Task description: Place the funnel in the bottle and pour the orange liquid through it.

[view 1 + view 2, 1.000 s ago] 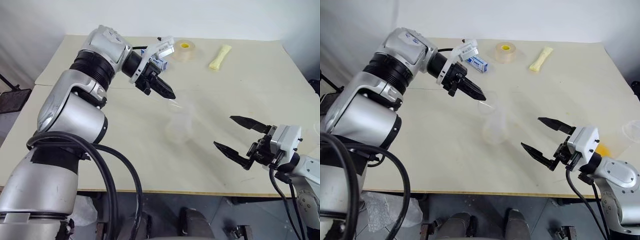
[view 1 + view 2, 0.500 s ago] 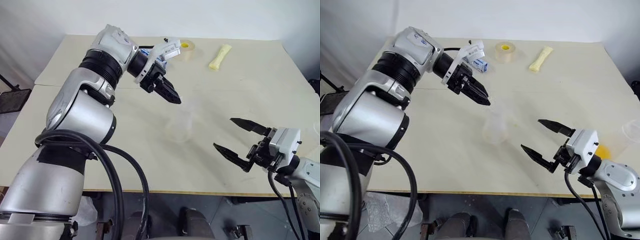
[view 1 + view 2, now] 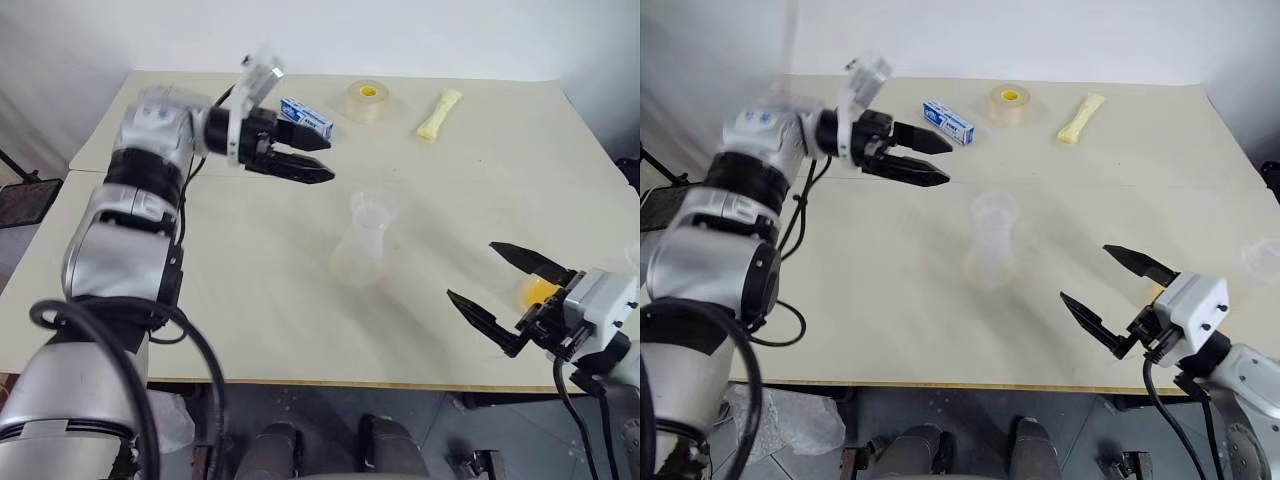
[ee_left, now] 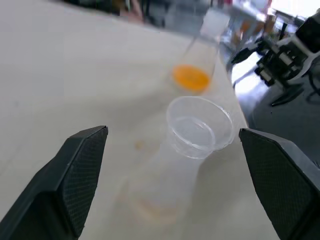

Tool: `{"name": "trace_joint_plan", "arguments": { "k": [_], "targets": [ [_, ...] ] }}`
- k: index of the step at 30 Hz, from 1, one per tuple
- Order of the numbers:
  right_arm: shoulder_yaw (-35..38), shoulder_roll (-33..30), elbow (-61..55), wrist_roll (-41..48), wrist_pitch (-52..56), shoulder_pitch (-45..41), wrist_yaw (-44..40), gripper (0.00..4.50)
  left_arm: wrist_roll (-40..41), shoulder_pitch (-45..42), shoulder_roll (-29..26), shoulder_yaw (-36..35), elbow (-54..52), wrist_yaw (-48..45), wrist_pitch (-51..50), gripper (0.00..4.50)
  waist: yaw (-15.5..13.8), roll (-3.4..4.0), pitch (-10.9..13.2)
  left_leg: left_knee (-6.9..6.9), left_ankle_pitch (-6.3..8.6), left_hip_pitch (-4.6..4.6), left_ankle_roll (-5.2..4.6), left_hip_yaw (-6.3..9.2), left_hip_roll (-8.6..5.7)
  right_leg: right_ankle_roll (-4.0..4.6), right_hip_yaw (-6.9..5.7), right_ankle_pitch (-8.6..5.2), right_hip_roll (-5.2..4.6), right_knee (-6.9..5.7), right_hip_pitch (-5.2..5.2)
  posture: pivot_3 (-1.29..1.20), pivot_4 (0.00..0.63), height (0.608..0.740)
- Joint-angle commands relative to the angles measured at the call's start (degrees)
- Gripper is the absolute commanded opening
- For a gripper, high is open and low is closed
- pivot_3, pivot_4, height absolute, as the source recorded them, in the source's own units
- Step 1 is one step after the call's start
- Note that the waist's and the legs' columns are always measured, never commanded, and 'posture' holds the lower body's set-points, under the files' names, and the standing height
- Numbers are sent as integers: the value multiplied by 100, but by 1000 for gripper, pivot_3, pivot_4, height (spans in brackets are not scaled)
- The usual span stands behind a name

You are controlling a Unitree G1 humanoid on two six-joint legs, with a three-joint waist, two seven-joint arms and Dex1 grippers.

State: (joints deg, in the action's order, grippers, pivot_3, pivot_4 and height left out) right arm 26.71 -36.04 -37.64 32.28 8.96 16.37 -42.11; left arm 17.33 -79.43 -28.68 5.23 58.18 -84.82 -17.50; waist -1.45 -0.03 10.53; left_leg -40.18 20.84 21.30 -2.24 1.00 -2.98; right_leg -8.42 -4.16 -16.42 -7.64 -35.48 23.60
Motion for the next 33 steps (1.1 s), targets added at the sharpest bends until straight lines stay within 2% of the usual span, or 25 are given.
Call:
{"name": "trace_joint_plan", "arguments": {
  "k": [1,6,12,18,22,28,33],
  "targets": [
    [345,187,-445,-18,27,290,372,4500,445,593,-135,-774,-829,324,405,4462,0,0,0,-1,0,0,0,1,-1,0,0,0,0,0,0,0,150,740],
    [596,844,-1104,-251,274,1027,1306,4500,1051,2221,4,-1522,-2060,163,857,4462,9,8,-6,1,0,-11,1,0,-3,0,8,0,-3,-13,-1,0,150,740],
    [855,1854,-1674,-550,354,1920,2264,4500,1213,3974,75,-1435,-3473,60,792,4462,2,9,-11,-3,1,-17,1,0,-6,0,21,0,-1,-20,-4,0,150,740],
    [1256,2630,-1501,-712,38,2332,2750,4500,1402,4287,299,-1455,-3797,45,876,4462,-3,9,-16,-3,-1,-21,-2,-2,-14,1,46,-1,0,-18,-7,0,150,740],
    [1540,2807,-1394,-600,-17,2340,2925,4500,1525,4402,399,-1476,-4046,184,735,4462,27,33,-31,10,-1,-30,-2,-7,-13,2,52,-1,4,-19,-6,0,150,740],
    [1641,2651,-1303,-487,72,2248,2885,4500,1572,4612,451,-1406,-4317,309,648,4462,29,39,-35,14,-1,-34,-2,-13,-8,4,61,-2,9,-18,-5,0,150,740],
    [1608,2179,-809,-391,302,1575,2946,4500,1589,4683,559,-1358,-4477,479,610,4462,15,37,-36,11,0,-34,-6,-13,-11,4,66,-2,8,-16,-7,0,150,740]
  ]
}}
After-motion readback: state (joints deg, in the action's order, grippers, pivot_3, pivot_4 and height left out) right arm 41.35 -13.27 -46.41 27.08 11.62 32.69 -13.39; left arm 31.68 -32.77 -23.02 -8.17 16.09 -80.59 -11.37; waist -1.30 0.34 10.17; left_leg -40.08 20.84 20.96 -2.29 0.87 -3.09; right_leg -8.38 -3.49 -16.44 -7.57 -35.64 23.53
